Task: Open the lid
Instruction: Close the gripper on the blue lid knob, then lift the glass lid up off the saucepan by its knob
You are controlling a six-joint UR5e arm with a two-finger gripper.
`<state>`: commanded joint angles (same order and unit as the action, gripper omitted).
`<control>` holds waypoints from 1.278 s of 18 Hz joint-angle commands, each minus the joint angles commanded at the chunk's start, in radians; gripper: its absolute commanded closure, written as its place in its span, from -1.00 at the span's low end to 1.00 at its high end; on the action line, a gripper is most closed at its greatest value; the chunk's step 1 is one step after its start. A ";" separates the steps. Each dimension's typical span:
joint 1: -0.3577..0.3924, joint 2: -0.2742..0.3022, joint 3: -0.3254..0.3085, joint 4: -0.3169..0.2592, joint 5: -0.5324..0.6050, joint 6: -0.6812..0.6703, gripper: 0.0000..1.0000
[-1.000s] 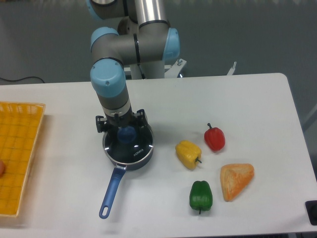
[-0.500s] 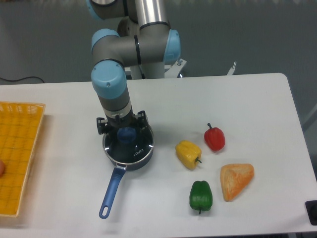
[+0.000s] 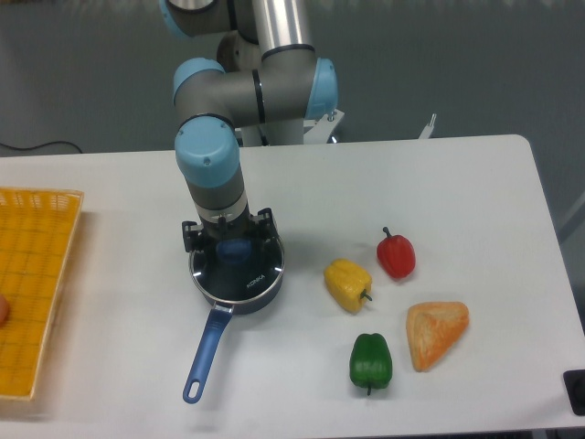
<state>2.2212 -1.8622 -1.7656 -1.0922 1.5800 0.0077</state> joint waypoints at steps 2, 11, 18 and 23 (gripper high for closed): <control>0.000 -0.003 0.000 0.000 0.000 0.000 -1.00; -0.002 0.002 -0.009 0.006 -0.006 0.012 -1.00; 0.000 0.008 -0.012 0.005 -0.015 0.029 -0.87; 0.002 0.012 -0.021 0.003 -0.025 0.072 -0.68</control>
<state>2.2227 -1.8500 -1.7871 -1.0891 1.5554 0.0798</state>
